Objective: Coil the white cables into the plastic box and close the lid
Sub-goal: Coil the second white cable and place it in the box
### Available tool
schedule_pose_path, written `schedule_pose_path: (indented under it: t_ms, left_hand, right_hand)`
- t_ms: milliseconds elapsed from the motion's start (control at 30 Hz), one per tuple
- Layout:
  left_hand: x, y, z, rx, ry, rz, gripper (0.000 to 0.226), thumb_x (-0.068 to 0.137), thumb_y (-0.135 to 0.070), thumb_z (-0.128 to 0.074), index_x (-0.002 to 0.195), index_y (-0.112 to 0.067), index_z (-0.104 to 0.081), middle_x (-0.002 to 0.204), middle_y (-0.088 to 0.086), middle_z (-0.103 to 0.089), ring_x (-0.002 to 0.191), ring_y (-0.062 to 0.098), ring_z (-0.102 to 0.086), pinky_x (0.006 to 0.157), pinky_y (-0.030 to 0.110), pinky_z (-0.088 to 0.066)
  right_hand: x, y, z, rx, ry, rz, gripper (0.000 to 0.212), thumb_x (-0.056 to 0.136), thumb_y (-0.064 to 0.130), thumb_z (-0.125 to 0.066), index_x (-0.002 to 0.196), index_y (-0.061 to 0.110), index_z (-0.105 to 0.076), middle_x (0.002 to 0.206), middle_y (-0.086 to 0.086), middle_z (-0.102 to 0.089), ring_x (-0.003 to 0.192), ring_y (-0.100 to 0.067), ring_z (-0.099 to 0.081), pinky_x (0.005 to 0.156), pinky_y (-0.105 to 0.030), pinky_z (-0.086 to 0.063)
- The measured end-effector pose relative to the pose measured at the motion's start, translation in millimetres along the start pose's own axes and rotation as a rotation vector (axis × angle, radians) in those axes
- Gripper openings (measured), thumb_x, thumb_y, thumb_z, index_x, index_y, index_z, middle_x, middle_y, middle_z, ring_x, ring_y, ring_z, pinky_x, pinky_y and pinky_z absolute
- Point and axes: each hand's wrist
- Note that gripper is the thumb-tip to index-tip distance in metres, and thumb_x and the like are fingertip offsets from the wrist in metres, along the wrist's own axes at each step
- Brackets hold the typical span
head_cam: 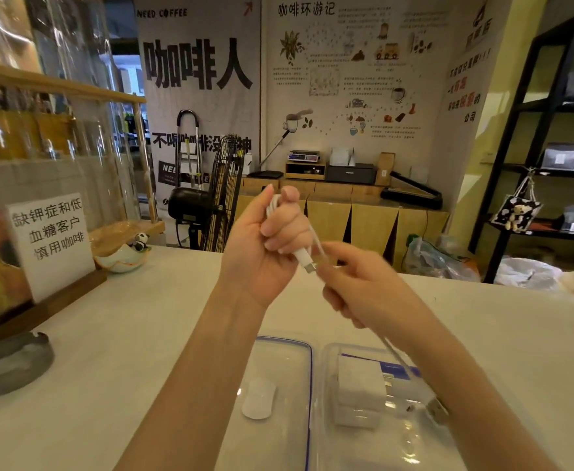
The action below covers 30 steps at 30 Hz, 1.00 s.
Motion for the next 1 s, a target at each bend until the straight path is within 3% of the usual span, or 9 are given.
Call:
schedule_pose_path:
  t_ms: [167, 333, 500, 633, 700, 833, 900, 1000]
  left_hand:
    - [-2.2, -3.4, 3.7, 0.324, -0.308, -0.241, 0.043, 0.098, -0.032, -0.024, 0.073, -0.010, -0.052, 0.037, -0.005, -0.041, 0.031, 0.003, -0.034, 0.035, 0.013, -0.027]
    - [-2.5, -5.3, 8.6, 0.840, -0.548, -0.370, 0.043, 0.098, -0.027, -0.023, 0.072, -0.009, -0.053, 0.036, -0.005, -0.043, 0.032, 0.005, -0.032, 0.037, 0.018, -0.026]
    - [-7.0, -8.6, 10.4, 1.260, -0.529, -0.318, 0.044, 0.098, -0.025, -0.023, 0.074, -0.008, -0.055, 0.039, -0.003, -0.050, 0.035, 0.006, -0.038, 0.039, 0.018, -0.033]
    - [-5.3, 4.3, 11.5, 1.526, -0.476, -0.107, 0.043, 0.097, -0.026, -0.027, 0.079, -0.004, -0.059, 0.044, -0.003, -0.055, 0.040, 0.007, -0.043, 0.043, 0.020, -0.037]
    - [-5.2, 11.0, 12.5, 1.648, -0.433, 0.009, 0.044, 0.097, -0.028, -0.028, 0.075, -0.007, -0.061, 0.044, -0.005, -0.056, 0.043, 0.007, -0.046, 0.049, 0.022, -0.042]
    - [-4.2, 18.4, 4.0, 1.563, -0.273, 0.328, 0.053, 0.097, -0.035, -0.023, 0.066, -0.011, -0.059, 0.040, -0.004, -0.052, 0.034, 0.007, -0.040, 0.054, 0.030, -0.042]
    - [-3.9, 17.3, -2.7, 1.414, -0.213, 0.430, 0.057, 0.095, -0.040, -0.021, 0.065, -0.009, -0.058, 0.036, -0.006, -0.045, 0.031, 0.009, -0.033, 0.044, 0.024, -0.035]
    - [-5.9, 12.8, -8.0, 1.124, -0.092, 0.521, 0.060, 0.091, -0.049, -0.022, 0.059, -0.011, -0.056, 0.033, -0.010, -0.038, 0.029, 0.006, -0.026, 0.035, 0.021, -0.021]
  right_hand:
    - [-1.0, -1.0, -14.4, -0.237, 0.164, 0.028, 0.026, 0.094, 0.018, -0.038, 0.120, 0.022, -0.045, 0.063, 0.004, -0.049, 0.051, -0.008, -0.044, 0.053, -0.024, -0.039]
    - [-15.8, 9.8, -10.9, -0.445, 0.381, 0.036, 0.034, 0.095, 0.023, -0.040, 0.129, 0.025, -0.040, 0.077, 0.006, -0.053, 0.058, -0.007, -0.049, 0.053, -0.017, -0.042]
    - [-23.8, 26.2, -0.5, -0.668, 0.165, 0.207, 0.030, 0.096, 0.027, -0.035, 0.122, 0.022, -0.051, 0.100, 0.000, -0.064, 0.077, -0.010, -0.054, 0.071, -0.020, -0.045]
    - [-23.6, 32.5, 14.1, -0.789, 0.069, 0.356, 0.034, 0.093, 0.038, -0.034, 0.110, 0.023, -0.059, 0.094, 0.003, -0.066, 0.082, -0.010, -0.058, 0.077, -0.022, -0.047]
    - [-21.4, 28.4, 23.7, -0.817, -0.016, 0.431, 0.035, 0.090, 0.043, -0.036, 0.106, 0.026, -0.062, 0.083, 0.008, -0.062, 0.074, -0.007, -0.054, 0.070, -0.019, -0.045]
    - [-11.3, 9.7, 47.1, -0.805, -0.200, 0.597, 0.034, 0.080, 0.045, -0.049, 0.082, 0.021, -0.073, 0.061, 0.008, -0.061, 0.056, -0.008, -0.047, 0.051, -0.019, -0.039]
    - [-8.2, 1.2, 52.2, -0.645, -0.237, 0.597, 0.026, 0.079, 0.041, -0.054, 0.084, 0.023, -0.072, 0.065, 0.009, -0.064, 0.061, -0.011, -0.054, 0.053, -0.028, -0.047]
    - [-3.9, -0.8, 44.6, -0.301, -0.181, 0.548, 0.017, 0.077, 0.039, -0.058, 0.092, 0.032, -0.064, 0.073, 0.022, -0.062, 0.072, -0.009, -0.061, 0.064, -0.028, -0.053]
Point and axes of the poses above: each hand's wrist, its own x-axis towards the middle knuckle, its own z-axis out of the back of the hand, y = z × x
